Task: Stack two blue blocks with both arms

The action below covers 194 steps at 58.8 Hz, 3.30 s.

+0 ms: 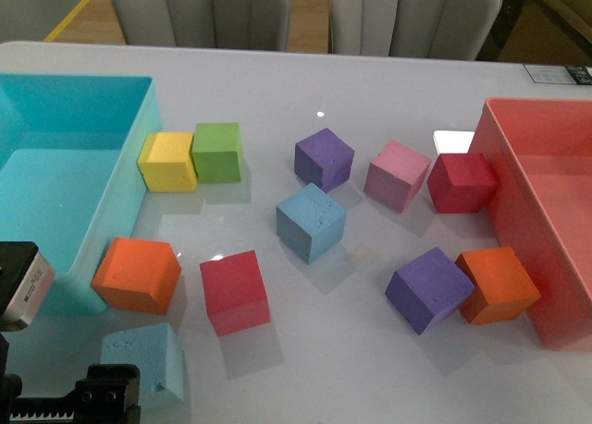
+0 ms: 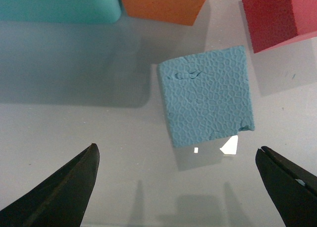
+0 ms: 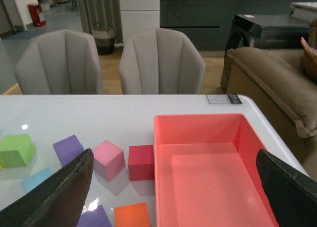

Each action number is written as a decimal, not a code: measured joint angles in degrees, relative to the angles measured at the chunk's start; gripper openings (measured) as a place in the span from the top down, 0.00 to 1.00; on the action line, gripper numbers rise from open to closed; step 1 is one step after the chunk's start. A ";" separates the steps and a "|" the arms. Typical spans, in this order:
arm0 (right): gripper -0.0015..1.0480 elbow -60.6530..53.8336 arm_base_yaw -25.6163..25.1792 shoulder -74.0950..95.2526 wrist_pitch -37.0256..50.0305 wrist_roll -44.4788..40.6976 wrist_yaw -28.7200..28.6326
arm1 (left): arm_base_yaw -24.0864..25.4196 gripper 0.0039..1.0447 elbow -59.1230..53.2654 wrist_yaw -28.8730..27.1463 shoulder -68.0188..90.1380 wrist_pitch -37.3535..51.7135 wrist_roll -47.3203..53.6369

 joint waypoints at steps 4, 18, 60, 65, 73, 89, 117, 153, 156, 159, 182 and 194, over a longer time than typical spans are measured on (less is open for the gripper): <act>0.09 0.00 0.00 0.00 0.00 0.00 0.00 | -0.33 0.08 0.83 0.48 0.92 0.00 -1.07; 0.09 0.00 0.00 0.00 0.00 0.00 0.00 | -1.03 0.08 3.30 0.46 3.82 0.00 -2.38; 0.09 0.00 0.00 0.00 0.00 0.00 0.00 | 1.14 0.08 12.17 4.26 16.85 2.43 -3.48; 0.09 0.00 0.00 0.00 0.00 0.00 0.00 | 1.11 0.08 12.37 4.59 18.23 2.93 -4.00; 0.09 0.00 0.02 0.00 0.00 0.00 0.00 | 1.03 0.08 12.41 3.98 20.59 4.20 -4.33; 0.09 0.00 0.00 0.00 0.00 0.00 0.00 | -0.11 0.33 12.39 3.28 20.96 4.02 -4.72; 0.09 0.00 0.00 0.00 0.00 0.00 0.00 | -2.38 0.61 6.03 0.81 7.02 -3.37 -4.96; 0.09 0.00 0.00 0.00 0.00 0.00 0.00 | -5.11 0.62 24.33 -1.07 -2.91 -18.27 5.75; 0.09 0.00 0.00 0.00 0.00 0.00 0.00 | -5.44 0.62 26.77 -0.81 -0.90 -18.58 7.48; 0.09 0.00 0.00 0.00 0.00 0.00 0.00 | -5.75 0.62 29.75 0.00 1.62 -19.41 9.09; 0.09 0.00 0.00 0.00 0.00 0.00 0.00 | -7.87 0.62 48.68 1.49 17.97 -22.14 18.53; 0.09 0.00 0.00 0.00 0.00 0.00 0.00 | -7.17 0.62 54.69 1.66 25.59 -21.84 22.62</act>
